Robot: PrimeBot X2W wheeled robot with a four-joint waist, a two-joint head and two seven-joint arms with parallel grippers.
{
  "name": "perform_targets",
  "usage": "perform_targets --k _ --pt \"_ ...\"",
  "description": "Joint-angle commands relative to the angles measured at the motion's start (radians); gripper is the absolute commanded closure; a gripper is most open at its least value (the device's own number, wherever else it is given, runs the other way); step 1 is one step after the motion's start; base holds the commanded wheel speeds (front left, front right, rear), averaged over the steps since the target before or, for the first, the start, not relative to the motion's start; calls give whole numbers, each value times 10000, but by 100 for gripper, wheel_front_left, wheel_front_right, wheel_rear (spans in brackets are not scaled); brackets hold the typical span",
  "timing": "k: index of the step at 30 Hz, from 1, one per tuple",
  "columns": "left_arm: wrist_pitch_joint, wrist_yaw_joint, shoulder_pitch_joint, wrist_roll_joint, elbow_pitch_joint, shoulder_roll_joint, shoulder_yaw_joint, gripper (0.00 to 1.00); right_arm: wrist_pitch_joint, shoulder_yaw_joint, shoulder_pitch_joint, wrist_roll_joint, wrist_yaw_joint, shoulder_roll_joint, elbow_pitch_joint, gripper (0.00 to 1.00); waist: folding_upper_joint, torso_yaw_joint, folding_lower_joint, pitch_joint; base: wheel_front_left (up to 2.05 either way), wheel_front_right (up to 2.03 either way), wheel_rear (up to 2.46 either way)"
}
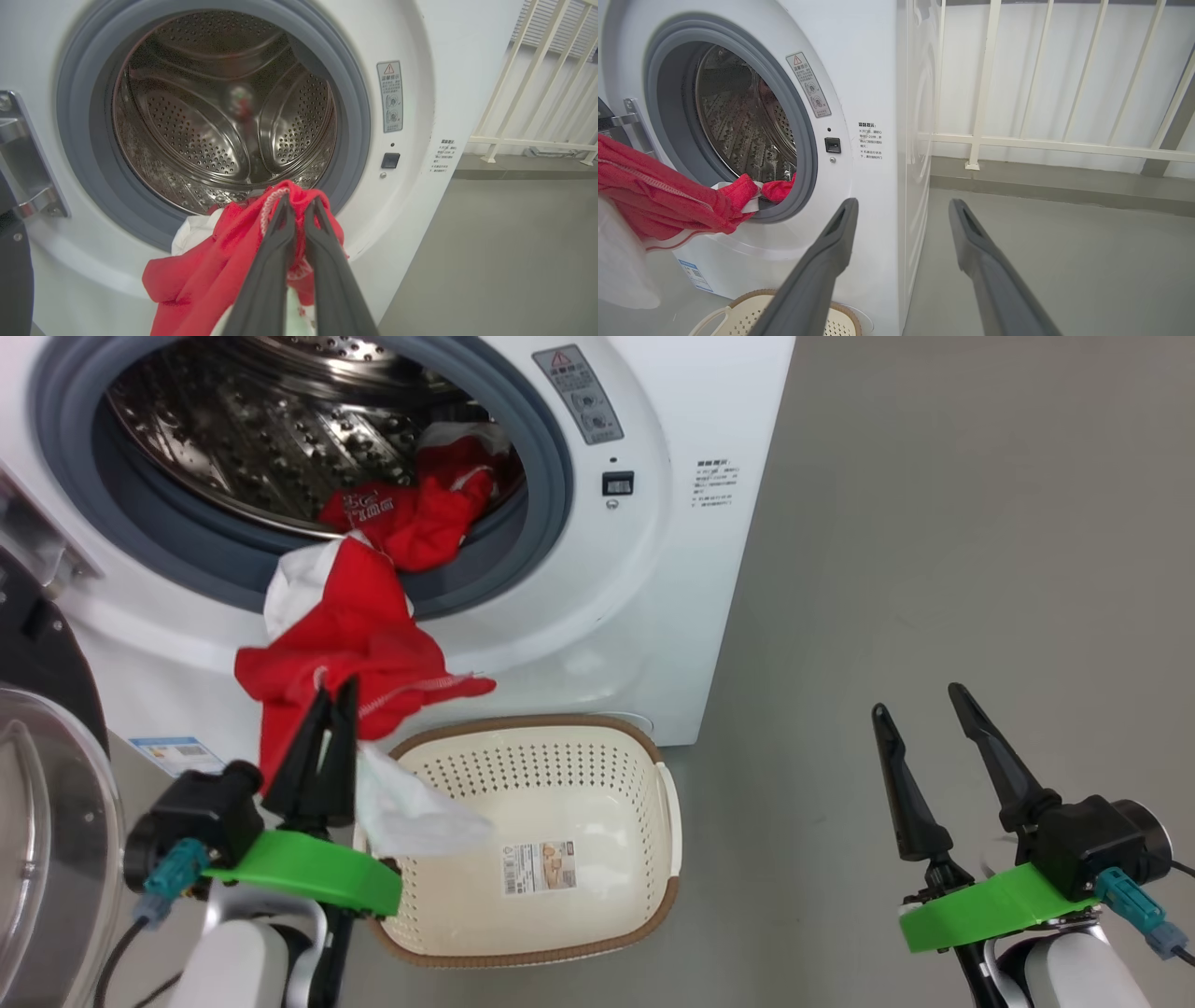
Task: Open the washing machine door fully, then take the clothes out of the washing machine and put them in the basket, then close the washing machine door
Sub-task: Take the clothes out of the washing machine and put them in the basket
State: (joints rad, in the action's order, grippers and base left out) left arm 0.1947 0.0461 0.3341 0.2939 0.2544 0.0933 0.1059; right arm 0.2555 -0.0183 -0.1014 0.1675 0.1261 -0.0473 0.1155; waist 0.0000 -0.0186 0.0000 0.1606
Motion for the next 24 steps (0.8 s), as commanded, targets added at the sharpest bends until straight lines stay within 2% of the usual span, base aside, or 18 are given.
perform_targets --k 1,9,15,19,24 --pt "5 55 89 95 -162 156 -287 100 63 -254 -108 30 46 -29 -246 0 0 -32 0 84 0 0 0" --pt "305 525 750 415 1915 51 147 100 63 -414 -453 54 46 -29 -285 0 0 -304 0 746 0 0 0" --pt "545 713 1526 522 3625 -118 619 100 63 -567 -672 124 46 -29 -299 0 0 -470 0 1332 0 0 0" --pt "610 718 2102 191 4730 -169 1036 100 63 -665 -848 156 46 -29 -264 0 0 -577 0 1655 0 0 0" --pt "635 504 2673 109 6439 -244 1136 100 63 -941 -1077 363 46 -29 -528 0 0 -833 0 1915 0 0 0"
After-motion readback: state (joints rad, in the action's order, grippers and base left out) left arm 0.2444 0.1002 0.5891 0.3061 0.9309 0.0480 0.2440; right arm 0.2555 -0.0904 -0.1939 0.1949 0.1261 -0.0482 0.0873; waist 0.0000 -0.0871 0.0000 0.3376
